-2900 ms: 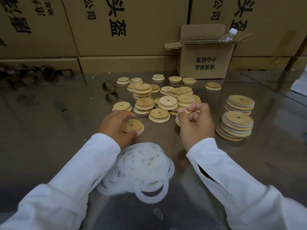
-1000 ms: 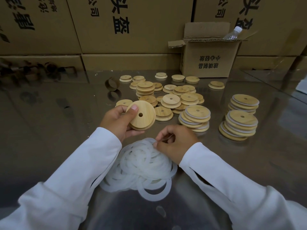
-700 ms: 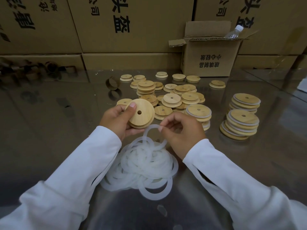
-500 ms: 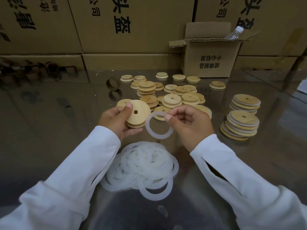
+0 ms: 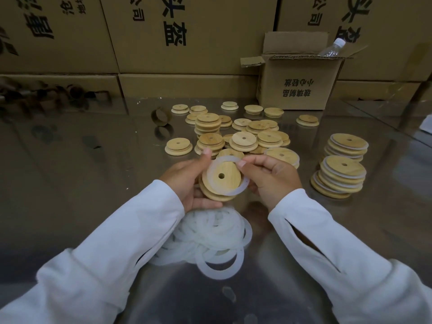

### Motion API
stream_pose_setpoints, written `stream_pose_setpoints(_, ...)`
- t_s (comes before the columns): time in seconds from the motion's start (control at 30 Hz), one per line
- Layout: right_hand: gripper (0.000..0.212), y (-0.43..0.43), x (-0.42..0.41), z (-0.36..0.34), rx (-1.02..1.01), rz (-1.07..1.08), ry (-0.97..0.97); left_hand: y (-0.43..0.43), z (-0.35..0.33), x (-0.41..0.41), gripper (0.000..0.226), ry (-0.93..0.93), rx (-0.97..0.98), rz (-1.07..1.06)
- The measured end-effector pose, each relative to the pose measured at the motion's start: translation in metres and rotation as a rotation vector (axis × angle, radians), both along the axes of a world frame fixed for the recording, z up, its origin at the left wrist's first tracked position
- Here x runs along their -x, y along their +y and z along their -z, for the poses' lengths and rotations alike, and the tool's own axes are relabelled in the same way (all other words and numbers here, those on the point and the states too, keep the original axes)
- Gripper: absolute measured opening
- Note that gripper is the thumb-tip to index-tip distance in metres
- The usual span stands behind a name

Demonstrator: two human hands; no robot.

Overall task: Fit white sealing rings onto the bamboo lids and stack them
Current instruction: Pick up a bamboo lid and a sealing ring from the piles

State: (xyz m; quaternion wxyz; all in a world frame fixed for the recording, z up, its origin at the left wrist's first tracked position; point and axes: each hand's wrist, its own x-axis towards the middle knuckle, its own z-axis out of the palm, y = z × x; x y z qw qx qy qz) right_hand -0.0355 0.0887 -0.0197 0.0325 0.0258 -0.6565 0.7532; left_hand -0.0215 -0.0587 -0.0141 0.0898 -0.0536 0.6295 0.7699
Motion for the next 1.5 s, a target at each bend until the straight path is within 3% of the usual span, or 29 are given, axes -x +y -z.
stream_pose_setpoints(0.13,0.013,0.001,0.000,0.000,-0.041,-0.011,-0.006,0.000,0.003,-0.002,0.017,0.093,0.077,0.061)
stream_pose_setpoints(0.63,0.009,0.002,-0.005,-0.003,-0.126,0.042,0.049,0.000,0.009,0.002,0.018,0.275,0.085,0.006)
stream_pose_setpoints(0.83,0.010,0.001,-0.007,-0.006,-0.053,0.000,-0.057,-0.001,0.013,0.002,0.020,0.419,0.140,-0.027)
stream_pose_setpoints(1.0,0.008,0.000,-0.010,-0.006,-0.070,-0.021,-0.013,-0.003,0.013,0.002,0.017,0.536,0.200,-0.084)
stream_pose_setpoints(1.33,0.013,0.003,-0.008,-0.011,-0.043,-0.063,0.050,-0.004,0.012,0.004,0.025,0.484,0.068,-0.086)
stream_pose_setpoints(1.5,0.007,-0.001,-0.007,-0.004,-0.134,0.021,0.134,-0.002,0.014,0.004,0.022,0.461,0.051,-0.124)
